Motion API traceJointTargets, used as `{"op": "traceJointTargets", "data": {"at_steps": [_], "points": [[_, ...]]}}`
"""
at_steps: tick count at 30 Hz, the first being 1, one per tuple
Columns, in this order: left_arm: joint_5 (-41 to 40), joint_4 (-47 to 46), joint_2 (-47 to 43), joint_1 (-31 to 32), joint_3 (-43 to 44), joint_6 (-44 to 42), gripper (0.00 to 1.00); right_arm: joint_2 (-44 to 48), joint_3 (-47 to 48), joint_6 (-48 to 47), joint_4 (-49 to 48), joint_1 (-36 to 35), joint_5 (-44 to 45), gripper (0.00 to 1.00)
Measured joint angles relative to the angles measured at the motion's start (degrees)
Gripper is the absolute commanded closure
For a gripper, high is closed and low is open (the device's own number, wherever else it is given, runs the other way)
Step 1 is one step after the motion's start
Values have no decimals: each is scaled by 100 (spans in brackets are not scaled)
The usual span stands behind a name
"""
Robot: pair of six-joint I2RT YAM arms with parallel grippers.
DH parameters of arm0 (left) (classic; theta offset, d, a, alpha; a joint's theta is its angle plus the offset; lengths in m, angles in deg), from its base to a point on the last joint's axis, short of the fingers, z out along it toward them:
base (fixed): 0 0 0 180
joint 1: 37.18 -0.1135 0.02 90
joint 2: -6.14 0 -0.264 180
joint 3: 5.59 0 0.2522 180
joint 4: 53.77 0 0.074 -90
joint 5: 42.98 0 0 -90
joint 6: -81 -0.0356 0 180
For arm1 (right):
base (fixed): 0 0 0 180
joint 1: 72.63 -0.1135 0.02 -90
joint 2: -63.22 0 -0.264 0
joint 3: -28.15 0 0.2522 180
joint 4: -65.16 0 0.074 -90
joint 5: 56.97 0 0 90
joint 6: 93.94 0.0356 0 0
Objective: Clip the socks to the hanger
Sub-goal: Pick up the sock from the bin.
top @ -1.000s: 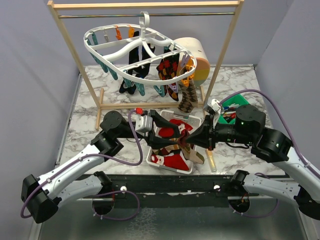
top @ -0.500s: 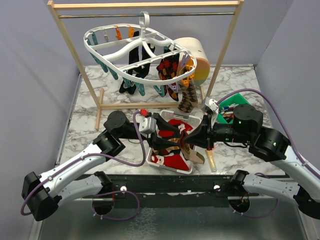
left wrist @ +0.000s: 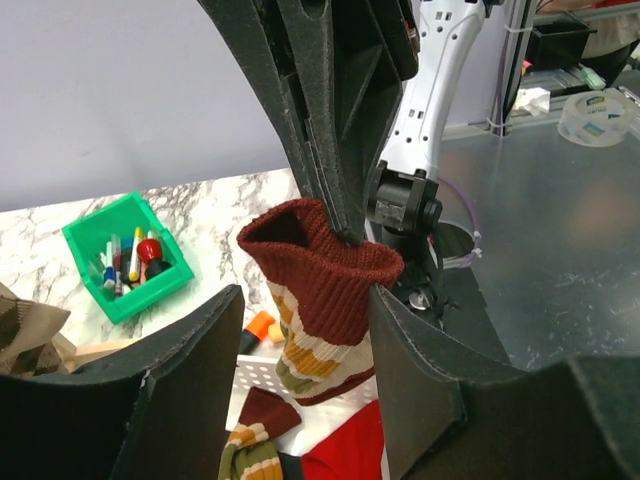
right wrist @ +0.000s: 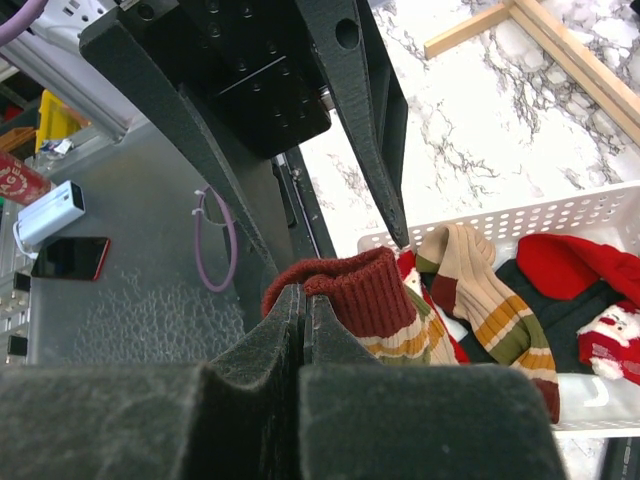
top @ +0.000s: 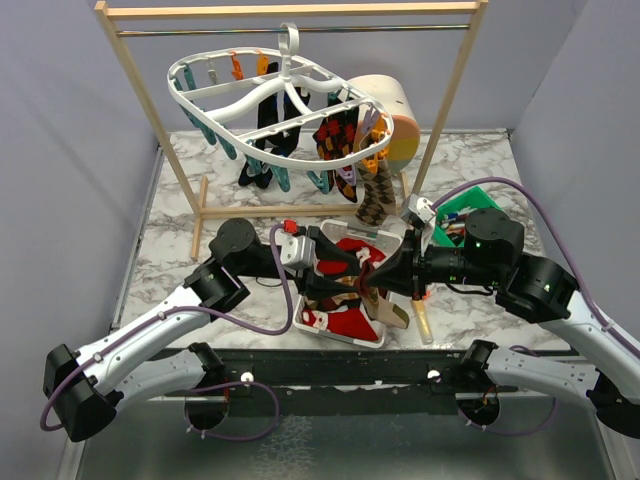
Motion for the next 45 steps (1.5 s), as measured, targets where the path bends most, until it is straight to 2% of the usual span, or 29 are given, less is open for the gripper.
{"op": "traceJointTargets", "data": {"at_steps": [5,17,22,35,45], "points": [[0,219,0,2,26,-127,46,0,-11,-2,-4,0,0,99],[-13,310,-7,39,28,-201,61,-9,-52,4,-83,0,-4,99],[-15,321,-7,39,48,-225,64,-9,-87,37,-127,0,-11,99],[-131,328,-20,76,70,-286,100,9,-107,46,-162,0,-39,99],[-564,503,-334,76,66,-444,100,168,-107,63,-101,0,214,99]]}}
